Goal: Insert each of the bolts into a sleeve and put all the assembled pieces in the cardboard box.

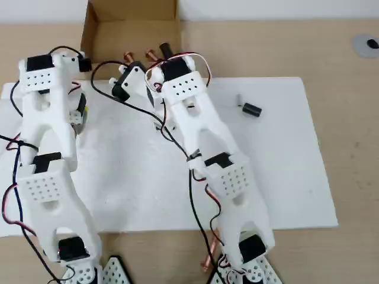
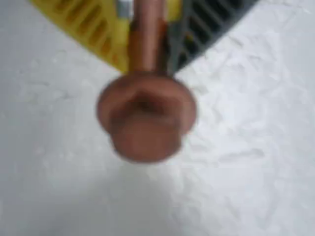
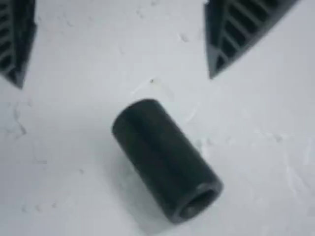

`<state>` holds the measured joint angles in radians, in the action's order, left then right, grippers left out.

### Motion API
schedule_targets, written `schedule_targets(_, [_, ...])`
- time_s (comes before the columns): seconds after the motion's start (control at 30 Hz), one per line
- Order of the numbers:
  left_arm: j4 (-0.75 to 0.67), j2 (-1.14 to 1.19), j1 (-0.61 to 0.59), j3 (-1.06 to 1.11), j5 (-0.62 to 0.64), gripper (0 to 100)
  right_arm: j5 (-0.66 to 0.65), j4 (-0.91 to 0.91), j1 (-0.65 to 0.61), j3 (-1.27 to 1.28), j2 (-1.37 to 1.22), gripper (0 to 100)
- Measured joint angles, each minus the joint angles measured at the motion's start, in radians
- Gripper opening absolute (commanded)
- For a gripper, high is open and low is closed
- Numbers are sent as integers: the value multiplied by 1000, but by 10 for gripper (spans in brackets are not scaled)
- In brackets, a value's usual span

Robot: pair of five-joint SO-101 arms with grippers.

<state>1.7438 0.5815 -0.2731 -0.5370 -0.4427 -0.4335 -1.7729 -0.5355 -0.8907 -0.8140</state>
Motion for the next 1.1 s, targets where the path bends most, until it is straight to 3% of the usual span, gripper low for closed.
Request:
schedule_targets(0.4, [0,-167,-71,21,15,17,-413,0,-14,78,-20,278])
schedule_targets(0.8, [-9,-502,-258,21,163,14,-440,0,-64,-8,-97,278])
schedule_targets(1.1, [-9,-713,-293,114,135,14,-442,-3,-84,-66,-192,277])
